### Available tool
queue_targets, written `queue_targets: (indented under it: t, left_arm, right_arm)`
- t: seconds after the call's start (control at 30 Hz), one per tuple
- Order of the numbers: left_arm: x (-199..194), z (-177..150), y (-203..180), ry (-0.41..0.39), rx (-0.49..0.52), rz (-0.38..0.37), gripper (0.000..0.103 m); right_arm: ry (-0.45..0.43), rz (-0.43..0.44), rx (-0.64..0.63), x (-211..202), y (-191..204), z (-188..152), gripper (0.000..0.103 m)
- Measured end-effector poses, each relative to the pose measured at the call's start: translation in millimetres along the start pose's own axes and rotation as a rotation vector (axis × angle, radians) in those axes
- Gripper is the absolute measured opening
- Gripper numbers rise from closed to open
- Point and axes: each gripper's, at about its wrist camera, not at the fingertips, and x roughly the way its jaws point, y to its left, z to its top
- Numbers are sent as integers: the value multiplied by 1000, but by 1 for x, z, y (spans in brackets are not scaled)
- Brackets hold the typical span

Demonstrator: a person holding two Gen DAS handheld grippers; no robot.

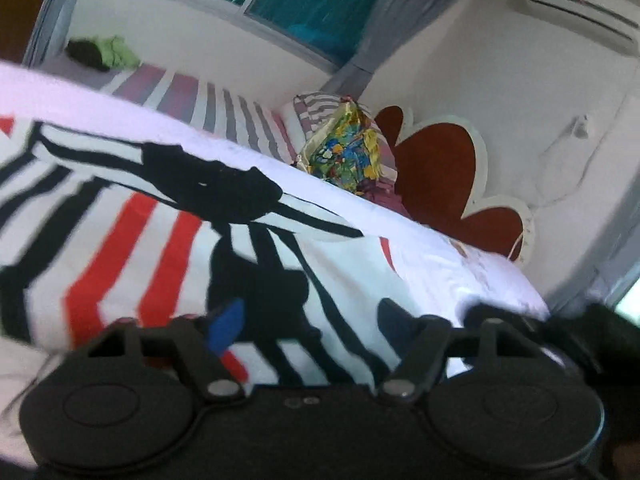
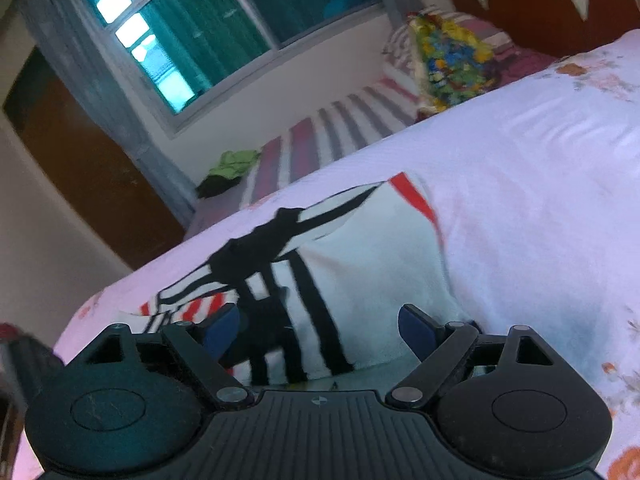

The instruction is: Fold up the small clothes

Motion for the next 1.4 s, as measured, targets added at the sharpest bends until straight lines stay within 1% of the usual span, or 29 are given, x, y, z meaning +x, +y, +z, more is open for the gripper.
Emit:
queue_targets:
  t: [0.03,0.07,0.1,0.2,0.23,0.27,0.3,0.33,0.37,0.4,0.43,0.5,0.57,0.63,0.7,0.73,0.77,0.8,0.83,0.87,0.93,0.97,1.0,1.07,1.2,1.27,1.33,1.4]
  left_arm:
    - [-18,-2,3,-9,-7,23,60]
    - [-37,-4,11,-26,-14,49,60]
    - [-53,-3,19,-45,-14,95,60]
    - [-113,-7,56,-122,33,351,60]
    - [-127,-7,70,-131,33,420,60]
    - [-137,-6,84,-134,23,461,60]
    - [-142,-4,95,-133,20,484,60]
    - [-145,-3,106,-131,28,497,59]
    - [-141,0,115,-119,40,505,54]
    - [-135,3,120,-101,40,508,49]
    - [-129,7,128,-84,35,501,47]
    - [-114,10,135,-68,28,497,46]
    - [-109,9,135,-54,34,457,49]
    - [-99,5,134,-44,54,468,48]
    - [-96,4,137,-47,49,455,48]
    - [-94,5,138,-45,50,444,48]
    - [-91,6,137,-39,62,441,47]
    - [-89,7,136,-31,76,441,47]
    - [-88,7,137,-30,83,438,46]
    - [-87,7,138,-33,79,432,42]
    - [-89,7,142,-37,68,408,38]
    - [-91,6,143,-37,68,403,37]
    - [-93,5,143,-33,76,400,37]
    - [-93,4,143,-30,89,399,37]
    - [-97,7,145,-22,75,383,36]
    - [-97,8,146,-10,91,385,36]
    - [-98,9,149,5,84,371,36]
    - [-105,10,150,7,79,356,34]
  right_arm:
    - [11,21,-18,6,5,1,86]
    - [18,33,-39,12,10,0,86]
    - [26,45,-61,20,15,-1,86]
    - [71,82,-77,48,26,-7,86]
    - [74,73,-87,57,29,-9,86]
    - [86,59,-87,67,30,-11,86]
    - [101,55,-67,76,29,-13,85]
    - [120,61,-34,86,27,-15,67]
    - [147,56,-4,96,26,-17,52]
    - [159,40,8,103,26,-18,33]
    - [153,32,9,108,28,-20,32]
    - [139,31,18,111,30,-19,32]
    - [133,21,29,113,32,-19,32]
    - [134,15,45,115,31,-20,34]
    - [132,12,22,118,35,-18,33]
    - [125,11,-1,118,38,-17,20]
    - [121,21,-21,118,42,-16,14]
    - [104,19,-47,116,47,-14,14]
    - [66,11,-89,108,53,-11,13]
    - [28,4,-116,101,56,-7,13]
    - [-53,-14,-125,79,54,0,13]
    - [-80,-29,-128,70,51,1,13]
    - [-88,-50,-136,64,46,0,13]
    - [-64,-68,-137,63,37,-5,13]
    - [-45,-94,-104,69,25,-12,13]
    - [-45,-99,-135,70,30,-13,13]
    - [-74,-74,-193,63,39,-12,13]
    - [-77,-68,-232,64,43,-12,13]
